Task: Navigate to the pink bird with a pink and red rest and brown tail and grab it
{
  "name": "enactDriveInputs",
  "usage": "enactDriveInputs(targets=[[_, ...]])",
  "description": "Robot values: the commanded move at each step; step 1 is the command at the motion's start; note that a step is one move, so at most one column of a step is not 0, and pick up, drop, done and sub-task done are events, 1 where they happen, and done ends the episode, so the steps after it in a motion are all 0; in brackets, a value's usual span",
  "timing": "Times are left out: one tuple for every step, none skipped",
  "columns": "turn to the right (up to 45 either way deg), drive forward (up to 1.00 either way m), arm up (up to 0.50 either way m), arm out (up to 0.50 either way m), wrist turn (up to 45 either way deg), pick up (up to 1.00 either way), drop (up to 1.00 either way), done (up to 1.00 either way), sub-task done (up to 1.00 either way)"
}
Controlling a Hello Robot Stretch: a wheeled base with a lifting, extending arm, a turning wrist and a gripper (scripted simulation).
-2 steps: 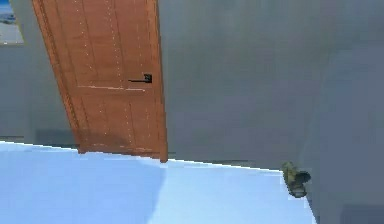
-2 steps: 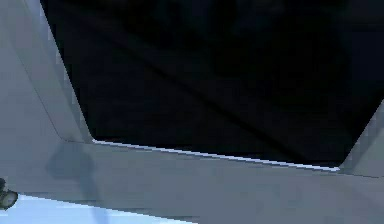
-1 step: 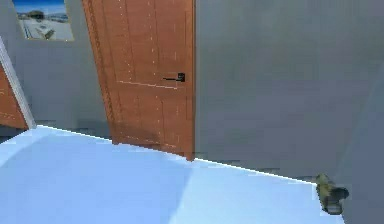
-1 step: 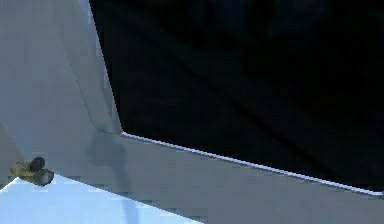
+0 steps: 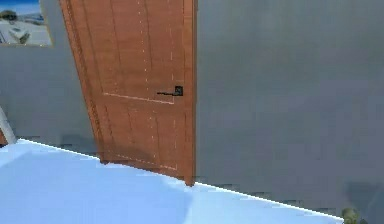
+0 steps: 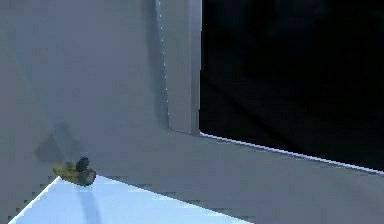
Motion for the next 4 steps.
enactDriveInputs(targets=[[12.0, 0.0, 0.0, 0.0, 0.0, 0.0, 0.0, 0.0, 0.0], [0.0, 0.15, 0.0, 0.0, 0.0, 0.0, 0.0, 0.0, 0.0], [-45.0, 0.0, 0.0, 0.0, 0.0, 0.0, 0.0, 0.0, 0.0], [-36.0, 0.0, 0.0, 0.0, 0.0, 0.0, 0.0, 0.0, 0.0]])
